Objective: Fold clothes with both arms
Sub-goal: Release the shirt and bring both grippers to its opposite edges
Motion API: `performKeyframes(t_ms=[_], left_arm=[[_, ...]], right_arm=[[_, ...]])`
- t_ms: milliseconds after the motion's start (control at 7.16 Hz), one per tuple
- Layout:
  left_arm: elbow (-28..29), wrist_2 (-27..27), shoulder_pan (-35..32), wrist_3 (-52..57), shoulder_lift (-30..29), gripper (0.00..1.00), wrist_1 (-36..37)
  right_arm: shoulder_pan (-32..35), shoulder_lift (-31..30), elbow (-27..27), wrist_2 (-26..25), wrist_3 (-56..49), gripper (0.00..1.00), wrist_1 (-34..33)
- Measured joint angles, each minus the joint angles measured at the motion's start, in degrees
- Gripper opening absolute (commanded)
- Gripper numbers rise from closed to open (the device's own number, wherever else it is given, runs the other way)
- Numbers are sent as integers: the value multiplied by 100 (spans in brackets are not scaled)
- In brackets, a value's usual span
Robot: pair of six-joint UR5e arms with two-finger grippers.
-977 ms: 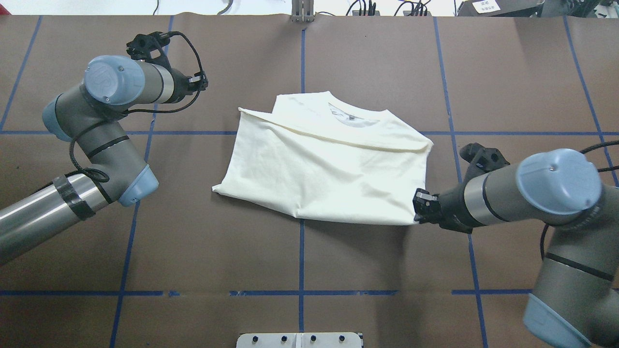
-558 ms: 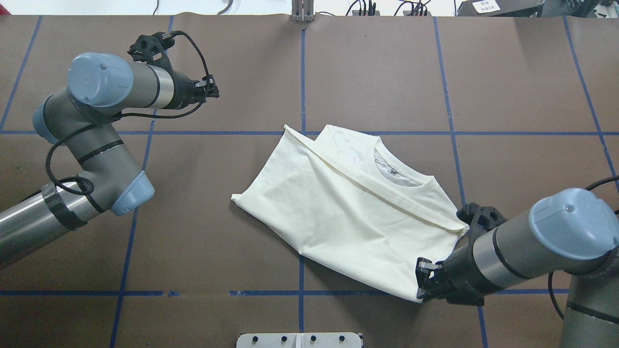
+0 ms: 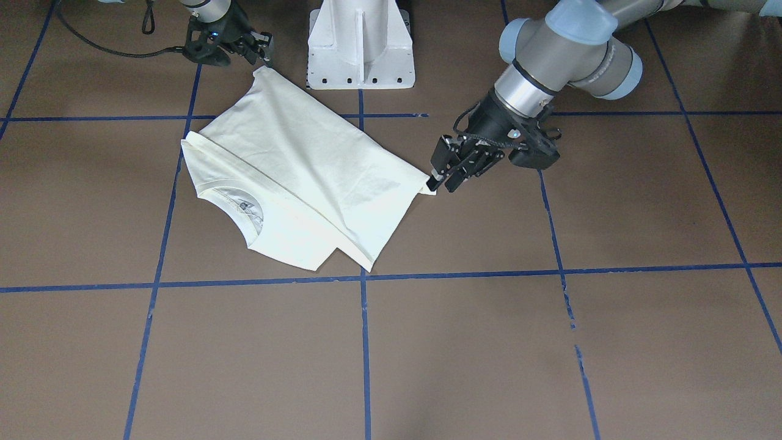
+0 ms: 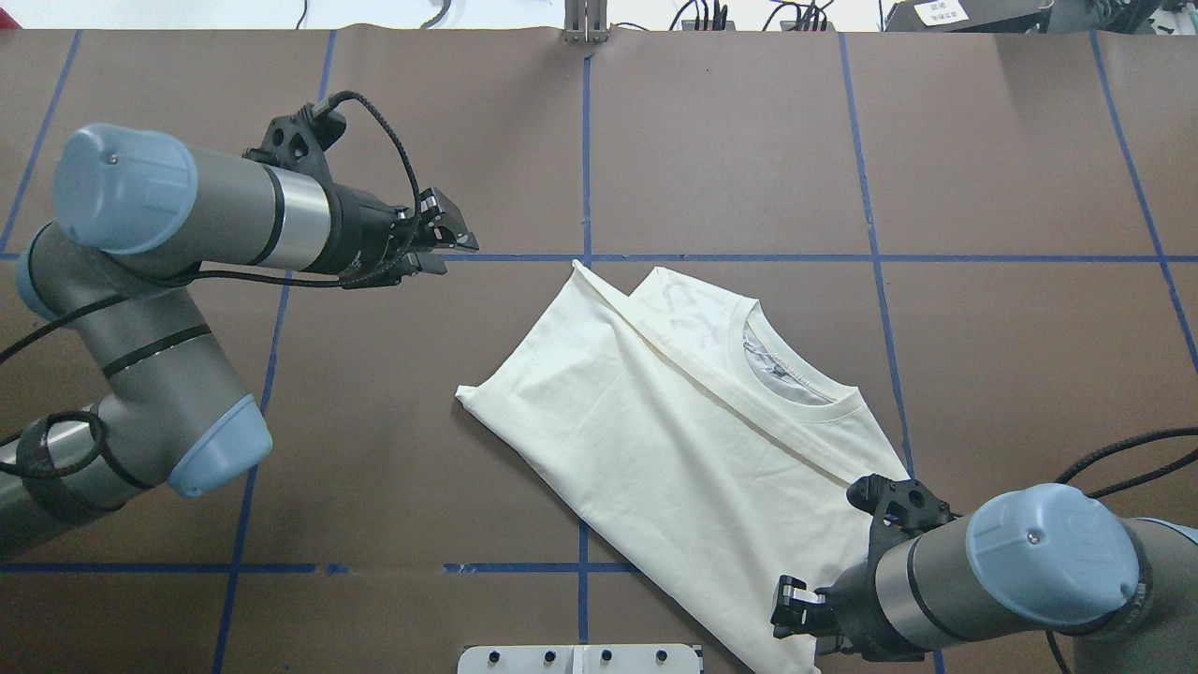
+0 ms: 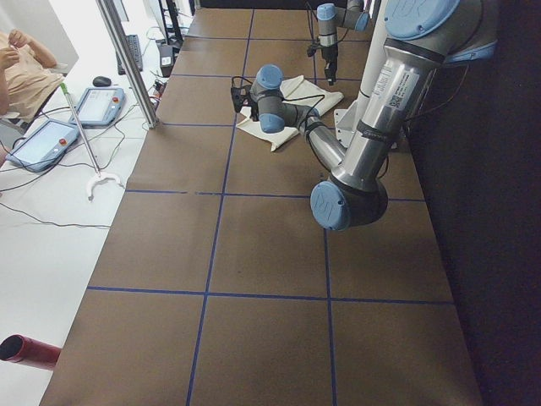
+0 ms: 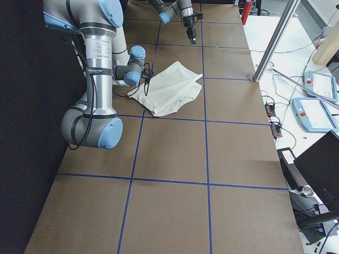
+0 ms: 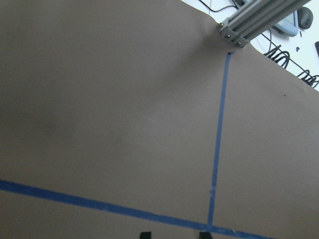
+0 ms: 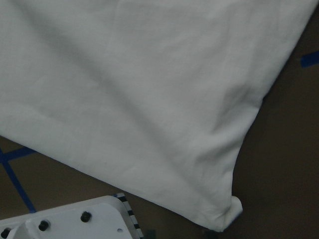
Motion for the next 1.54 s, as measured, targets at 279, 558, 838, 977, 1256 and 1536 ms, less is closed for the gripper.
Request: performKeyframes(t_ms=[279, 558, 838, 977, 1256, 1536], left_arm=[[-273, 111, 615, -373, 113, 58, 824], [-142, 428, 1084, -421, 6, 58, 1524], [226, 566, 1252, -430, -208, 58, 1650], [318, 633, 1288, -432, -256, 58, 1661], [435, 677, 1332, -433, -275, 58, 1669], [556, 684, 1338, -432, -290, 58, 1665]], right_arm=[[768, 32, 58, -144, 20, 100, 7], [1493, 133, 43, -257, 12, 100, 30], [1865, 227, 5, -407, 8, 100, 44], [1934, 236, -33, -444, 6, 100, 46], [1968, 253, -58, -457, 11, 100, 58], [1971, 258, -66, -458, 14, 100, 61]])
